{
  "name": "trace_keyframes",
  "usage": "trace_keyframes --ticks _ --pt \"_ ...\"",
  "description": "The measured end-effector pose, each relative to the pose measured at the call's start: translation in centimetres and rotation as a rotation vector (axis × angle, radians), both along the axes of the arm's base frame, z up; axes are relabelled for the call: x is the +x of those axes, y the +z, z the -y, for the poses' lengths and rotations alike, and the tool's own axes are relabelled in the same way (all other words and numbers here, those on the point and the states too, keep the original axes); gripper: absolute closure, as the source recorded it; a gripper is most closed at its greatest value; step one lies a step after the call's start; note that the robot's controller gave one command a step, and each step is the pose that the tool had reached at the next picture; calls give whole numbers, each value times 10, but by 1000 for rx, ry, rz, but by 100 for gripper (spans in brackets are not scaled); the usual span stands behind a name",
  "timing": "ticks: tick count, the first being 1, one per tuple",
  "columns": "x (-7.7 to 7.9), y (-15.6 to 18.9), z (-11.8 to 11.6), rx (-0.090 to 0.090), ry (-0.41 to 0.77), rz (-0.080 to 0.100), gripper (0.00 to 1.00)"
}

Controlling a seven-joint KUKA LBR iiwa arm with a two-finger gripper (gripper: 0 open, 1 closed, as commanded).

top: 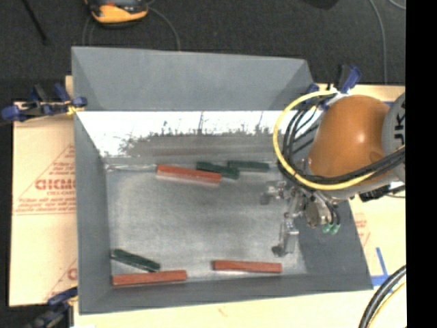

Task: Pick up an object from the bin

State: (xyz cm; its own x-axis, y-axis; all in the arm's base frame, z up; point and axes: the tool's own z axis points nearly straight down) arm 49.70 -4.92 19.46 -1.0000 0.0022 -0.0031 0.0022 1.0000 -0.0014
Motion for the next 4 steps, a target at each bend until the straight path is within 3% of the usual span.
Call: trace_keyframes --ticks 1,2,3,4 --pt "0 0 0 0 1 0 0" --pt "-5 -30 1 -1 93 5 0" --pt "-17 -96 8 0 144 5 0" --pt "-10 -122 22 -1 359 2 100"
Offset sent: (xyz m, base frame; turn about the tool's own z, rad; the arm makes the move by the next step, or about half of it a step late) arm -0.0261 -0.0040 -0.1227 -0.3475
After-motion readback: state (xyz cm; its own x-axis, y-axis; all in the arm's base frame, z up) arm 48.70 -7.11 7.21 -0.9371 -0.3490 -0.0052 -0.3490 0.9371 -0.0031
